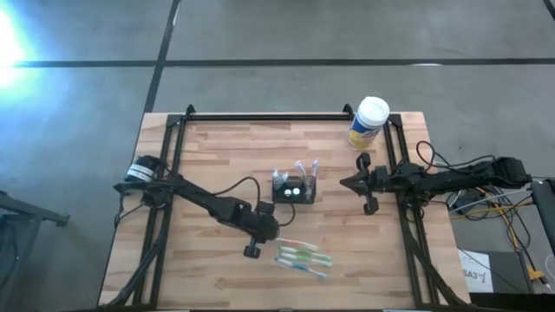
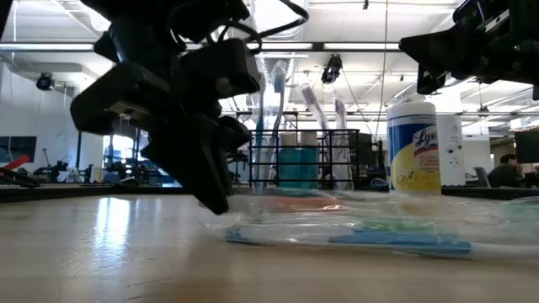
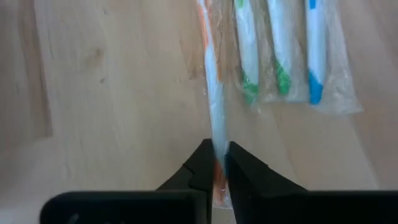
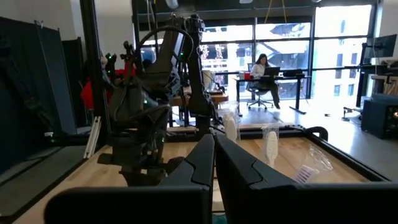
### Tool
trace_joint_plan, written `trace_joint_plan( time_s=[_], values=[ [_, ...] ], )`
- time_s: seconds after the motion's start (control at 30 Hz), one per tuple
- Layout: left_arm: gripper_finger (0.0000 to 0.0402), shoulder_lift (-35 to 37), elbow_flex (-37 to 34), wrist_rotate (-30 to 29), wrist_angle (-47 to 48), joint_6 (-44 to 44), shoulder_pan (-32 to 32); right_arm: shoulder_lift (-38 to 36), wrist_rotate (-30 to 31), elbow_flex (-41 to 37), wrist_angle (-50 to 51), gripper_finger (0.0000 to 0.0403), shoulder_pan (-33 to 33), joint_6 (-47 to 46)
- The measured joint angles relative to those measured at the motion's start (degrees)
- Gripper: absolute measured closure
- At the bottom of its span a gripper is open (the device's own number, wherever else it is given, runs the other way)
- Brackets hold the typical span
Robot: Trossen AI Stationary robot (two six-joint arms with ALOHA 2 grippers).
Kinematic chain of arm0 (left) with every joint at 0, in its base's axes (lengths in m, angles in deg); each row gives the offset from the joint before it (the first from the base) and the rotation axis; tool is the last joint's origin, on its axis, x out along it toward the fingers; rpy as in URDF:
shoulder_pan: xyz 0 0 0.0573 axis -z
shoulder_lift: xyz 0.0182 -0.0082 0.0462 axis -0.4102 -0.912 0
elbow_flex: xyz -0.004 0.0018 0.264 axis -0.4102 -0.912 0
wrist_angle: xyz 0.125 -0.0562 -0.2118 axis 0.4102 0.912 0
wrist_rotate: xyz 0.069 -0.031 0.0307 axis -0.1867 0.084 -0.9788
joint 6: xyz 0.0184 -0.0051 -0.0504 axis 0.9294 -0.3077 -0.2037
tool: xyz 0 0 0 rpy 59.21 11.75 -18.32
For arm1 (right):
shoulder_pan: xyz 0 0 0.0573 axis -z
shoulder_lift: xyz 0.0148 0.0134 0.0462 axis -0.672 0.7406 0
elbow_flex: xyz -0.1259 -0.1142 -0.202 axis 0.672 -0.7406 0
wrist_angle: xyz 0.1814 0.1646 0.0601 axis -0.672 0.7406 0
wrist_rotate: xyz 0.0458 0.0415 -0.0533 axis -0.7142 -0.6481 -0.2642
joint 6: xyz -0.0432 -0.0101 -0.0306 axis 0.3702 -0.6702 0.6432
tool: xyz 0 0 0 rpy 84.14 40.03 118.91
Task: Pick & Place toothbrushing station
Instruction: Put the orange toothbrush into the wire organizer
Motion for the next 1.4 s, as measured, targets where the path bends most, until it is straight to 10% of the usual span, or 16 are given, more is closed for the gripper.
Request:
trace_joint_plan(
  time_s=[0.57,0.87,1.07,1.4],
  values=[
    [0.038,21.7,-4.8,-8.6,-2.3,6.3,0.0,0.6,-1.3,0.1,-1.4,0.039,-0.4,0.1],
    [0.038,42.4,-29.7,-8.9,-38.6,8.2,-1.2,11.9,-1.7,4.7,-8.0,0.0388,-4.3,7.0],
    [0.038,42.9,-40.4,-8.8,-60.3,9.5,-2.0,25.5,0.0,14.9,-9.0,0.0348,-5.1,10.8],
    [0.038,40.4,-40.6,-13.6,-61.3,12.9,-1.9,38.3,-0.4,32.5,-8.9,0.023,-4.9,11.7]
  ],
)
